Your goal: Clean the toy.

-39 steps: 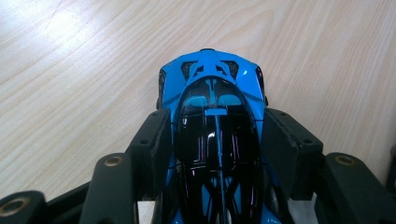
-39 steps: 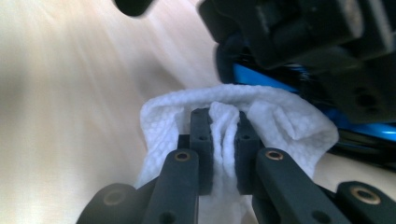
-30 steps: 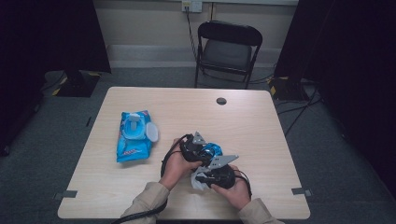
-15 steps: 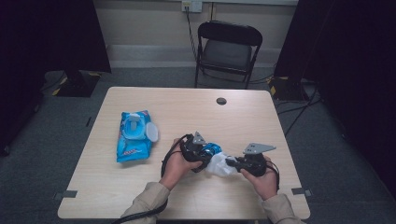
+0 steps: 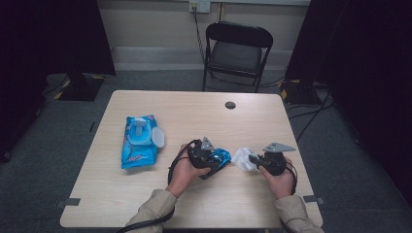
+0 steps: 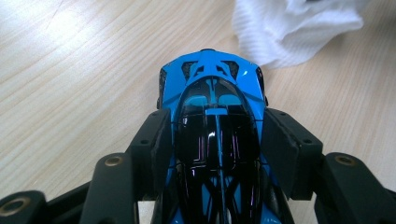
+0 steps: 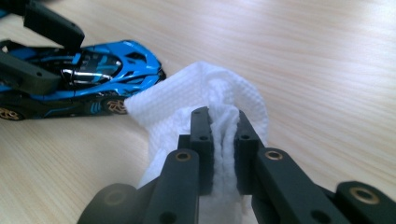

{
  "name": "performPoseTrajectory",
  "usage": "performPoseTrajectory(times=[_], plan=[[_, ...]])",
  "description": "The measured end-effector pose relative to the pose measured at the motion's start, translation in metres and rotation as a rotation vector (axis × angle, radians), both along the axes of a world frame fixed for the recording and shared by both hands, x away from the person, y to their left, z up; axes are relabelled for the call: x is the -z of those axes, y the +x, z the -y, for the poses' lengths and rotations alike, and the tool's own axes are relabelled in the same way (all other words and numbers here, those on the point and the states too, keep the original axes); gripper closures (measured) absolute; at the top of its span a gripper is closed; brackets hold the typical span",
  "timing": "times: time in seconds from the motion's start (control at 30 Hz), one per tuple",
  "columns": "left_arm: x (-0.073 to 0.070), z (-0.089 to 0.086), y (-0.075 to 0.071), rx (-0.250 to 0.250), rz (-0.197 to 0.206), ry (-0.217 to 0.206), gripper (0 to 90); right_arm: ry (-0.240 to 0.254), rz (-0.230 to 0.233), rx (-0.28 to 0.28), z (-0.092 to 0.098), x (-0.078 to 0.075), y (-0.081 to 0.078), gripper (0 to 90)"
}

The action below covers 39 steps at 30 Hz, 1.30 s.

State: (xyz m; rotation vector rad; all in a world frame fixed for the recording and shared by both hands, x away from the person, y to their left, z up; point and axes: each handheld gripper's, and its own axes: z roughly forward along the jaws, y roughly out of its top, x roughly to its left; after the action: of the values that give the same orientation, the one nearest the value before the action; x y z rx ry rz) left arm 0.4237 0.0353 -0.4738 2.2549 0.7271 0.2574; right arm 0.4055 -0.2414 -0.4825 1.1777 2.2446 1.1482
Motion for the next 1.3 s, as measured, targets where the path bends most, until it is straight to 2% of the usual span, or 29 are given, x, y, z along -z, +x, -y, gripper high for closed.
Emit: performPoseTrajectory(times=[0.13,0.33,0.8,1.0,1.3], plan=[[0.0,0.0,0.0,0.001,0.001,0.0,44.0,-0.048,-0.02,-0.036,-0.017,0.009,0.004,83.0],[0.0,0.0,0.0,0.001,0.002,0.0,44.0,-0.093,-0.018,-0.087,-0.039,0.015,0.004,82.8],[0.0,0.0,0.0,0.001,0.003,0.006,44.0,-0.079,-0.034,-0.164,-0.056,0.015,-0.003,82.9],[0.0,0.0,0.0,0.001,0.005,0.004,44.0,-0.089,-0.036,-0.2,-0.064,0.014,-0.008,83.0],[0.0,0.0,0.0,0.0,0.002,0.009,43.9,-0.082,-0.041,-0.221,-0.069,0.014,-0.011,83.1]])
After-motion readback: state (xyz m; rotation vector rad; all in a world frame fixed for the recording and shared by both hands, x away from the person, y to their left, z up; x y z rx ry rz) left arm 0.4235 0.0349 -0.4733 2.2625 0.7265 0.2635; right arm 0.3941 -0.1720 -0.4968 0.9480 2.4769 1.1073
